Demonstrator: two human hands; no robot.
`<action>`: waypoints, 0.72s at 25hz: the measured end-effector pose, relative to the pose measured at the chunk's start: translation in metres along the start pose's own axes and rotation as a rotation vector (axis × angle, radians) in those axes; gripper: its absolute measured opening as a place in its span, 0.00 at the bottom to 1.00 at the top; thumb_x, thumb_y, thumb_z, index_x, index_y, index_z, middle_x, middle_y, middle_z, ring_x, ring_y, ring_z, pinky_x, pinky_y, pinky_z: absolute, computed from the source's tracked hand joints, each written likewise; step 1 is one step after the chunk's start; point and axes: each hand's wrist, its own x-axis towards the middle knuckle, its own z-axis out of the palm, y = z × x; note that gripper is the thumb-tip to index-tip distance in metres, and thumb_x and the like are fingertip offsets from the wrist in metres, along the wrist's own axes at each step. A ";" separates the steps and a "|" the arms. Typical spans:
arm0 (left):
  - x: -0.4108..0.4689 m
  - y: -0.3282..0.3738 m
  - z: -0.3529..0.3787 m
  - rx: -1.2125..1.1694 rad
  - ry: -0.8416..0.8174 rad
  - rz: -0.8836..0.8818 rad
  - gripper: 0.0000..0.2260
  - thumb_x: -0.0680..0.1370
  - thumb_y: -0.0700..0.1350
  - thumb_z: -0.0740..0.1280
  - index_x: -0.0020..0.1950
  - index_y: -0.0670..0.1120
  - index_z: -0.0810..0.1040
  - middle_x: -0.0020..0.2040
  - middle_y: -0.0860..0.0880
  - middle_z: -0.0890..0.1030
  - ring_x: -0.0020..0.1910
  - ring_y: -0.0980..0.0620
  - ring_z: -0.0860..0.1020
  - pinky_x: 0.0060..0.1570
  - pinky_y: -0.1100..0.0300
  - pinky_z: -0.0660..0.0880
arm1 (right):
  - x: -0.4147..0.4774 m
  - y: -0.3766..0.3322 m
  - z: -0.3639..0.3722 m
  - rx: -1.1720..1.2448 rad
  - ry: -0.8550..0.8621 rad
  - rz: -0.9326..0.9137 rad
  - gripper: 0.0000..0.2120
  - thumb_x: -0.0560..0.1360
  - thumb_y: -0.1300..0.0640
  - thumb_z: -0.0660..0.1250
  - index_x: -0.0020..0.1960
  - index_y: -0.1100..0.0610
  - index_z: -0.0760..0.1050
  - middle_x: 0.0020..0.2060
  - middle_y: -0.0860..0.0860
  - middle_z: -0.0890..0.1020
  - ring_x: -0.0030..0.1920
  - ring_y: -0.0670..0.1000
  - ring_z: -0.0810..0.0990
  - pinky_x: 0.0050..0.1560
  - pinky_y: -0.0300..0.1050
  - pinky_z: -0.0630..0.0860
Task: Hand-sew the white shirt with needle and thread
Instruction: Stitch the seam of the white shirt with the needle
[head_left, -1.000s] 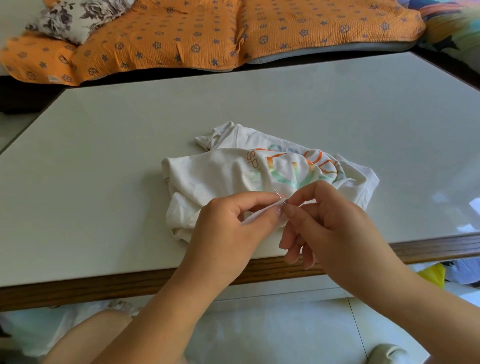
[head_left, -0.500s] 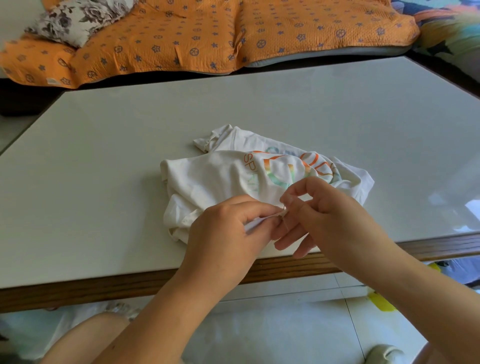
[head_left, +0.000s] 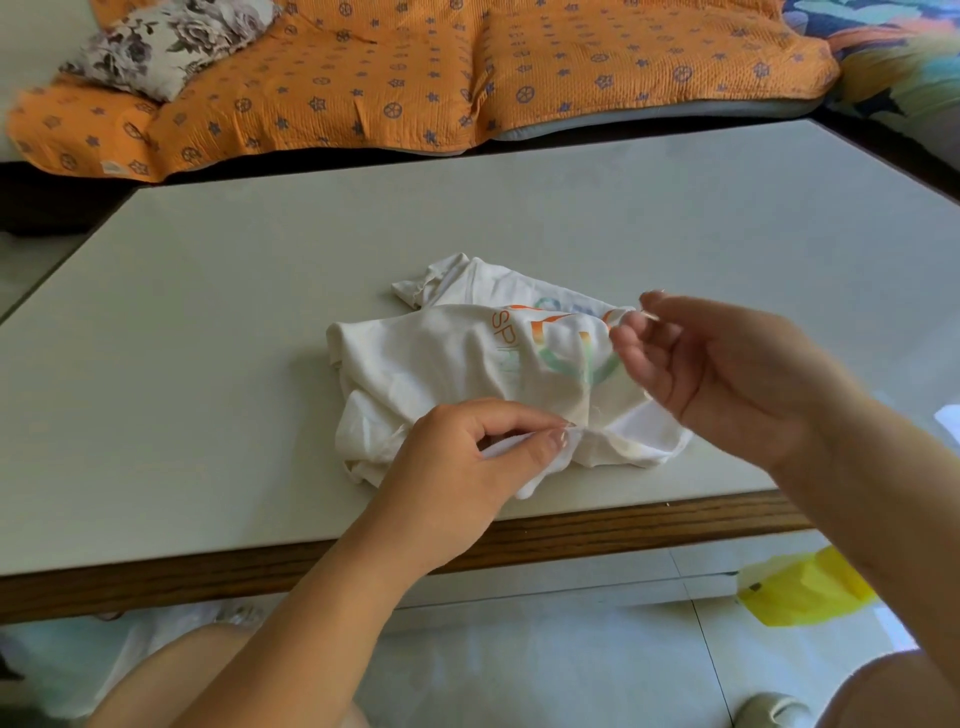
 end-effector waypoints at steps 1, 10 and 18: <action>0.000 0.001 -0.002 -0.042 -0.038 -0.027 0.05 0.76 0.48 0.71 0.48 0.57 0.85 0.47 0.63 0.85 0.50 0.67 0.80 0.48 0.76 0.72 | 0.004 -0.005 -0.003 0.048 -0.005 -0.026 0.08 0.81 0.64 0.57 0.43 0.60 0.70 0.29 0.55 0.80 0.31 0.51 0.83 0.33 0.42 0.82; 0.004 -0.006 -0.015 -0.210 -0.257 -0.104 0.09 0.70 0.51 0.71 0.47 0.52 0.86 0.46 0.54 0.86 0.50 0.60 0.82 0.52 0.68 0.73 | 0.045 -0.007 -0.040 -0.999 0.349 -0.641 0.04 0.80 0.57 0.61 0.48 0.48 0.72 0.34 0.47 0.83 0.38 0.44 0.82 0.44 0.41 0.74; 0.005 -0.003 -0.021 -0.241 -0.300 -0.120 0.07 0.70 0.49 0.71 0.45 0.52 0.87 0.45 0.51 0.87 0.49 0.58 0.82 0.51 0.70 0.73 | 0.047 -0.026 -0.075 -1.280 0.507 -0.657 0.06 0.81 0.54 0.57 0.55 0.51 0.72 0.39 0.51 0.82 0.32 0.44 0.74 0.31 0.40 0.65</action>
